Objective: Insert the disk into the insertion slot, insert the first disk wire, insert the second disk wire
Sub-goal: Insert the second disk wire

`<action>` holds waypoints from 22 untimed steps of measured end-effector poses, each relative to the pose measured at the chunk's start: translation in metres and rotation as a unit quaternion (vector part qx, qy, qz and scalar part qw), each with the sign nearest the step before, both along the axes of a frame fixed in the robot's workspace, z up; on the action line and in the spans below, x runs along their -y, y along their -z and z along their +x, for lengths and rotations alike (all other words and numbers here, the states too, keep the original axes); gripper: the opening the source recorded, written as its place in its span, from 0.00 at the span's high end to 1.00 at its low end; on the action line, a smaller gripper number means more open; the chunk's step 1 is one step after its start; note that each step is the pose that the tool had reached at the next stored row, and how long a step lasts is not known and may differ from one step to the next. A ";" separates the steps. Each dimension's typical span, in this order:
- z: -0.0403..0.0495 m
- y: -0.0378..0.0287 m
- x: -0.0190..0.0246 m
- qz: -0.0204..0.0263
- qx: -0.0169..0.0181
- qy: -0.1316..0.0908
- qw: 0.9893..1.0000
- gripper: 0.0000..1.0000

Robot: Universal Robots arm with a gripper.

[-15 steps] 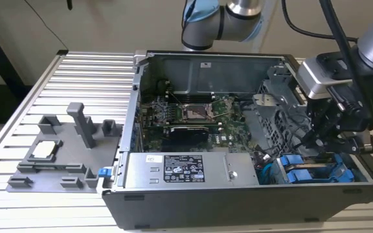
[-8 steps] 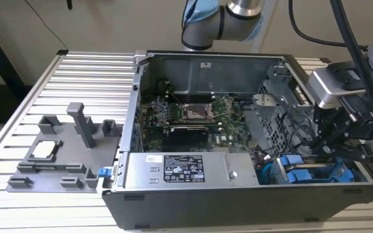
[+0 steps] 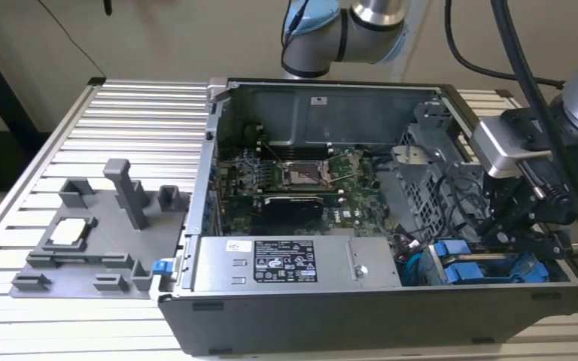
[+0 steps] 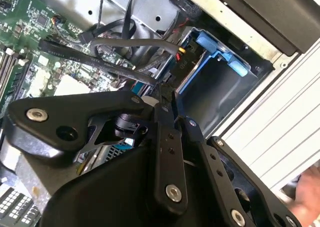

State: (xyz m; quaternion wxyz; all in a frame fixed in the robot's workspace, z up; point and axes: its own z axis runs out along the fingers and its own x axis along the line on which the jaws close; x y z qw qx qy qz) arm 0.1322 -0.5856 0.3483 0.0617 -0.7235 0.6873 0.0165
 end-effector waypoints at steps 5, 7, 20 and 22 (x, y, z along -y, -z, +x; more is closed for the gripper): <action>0.0006 0.0005 0.0000 0.000 0.000 0.005 1.000 0.84; 0.0008 0.0010 0.0000 0.000 0.000 0.010 1.000 0.84; 0.0024 0.0052 -0.0029 0.000 0.000 0.024 1.000 0.84; 0.0026 0.0060 -0.0030 0.000 0.000 0.024 1.000 0.84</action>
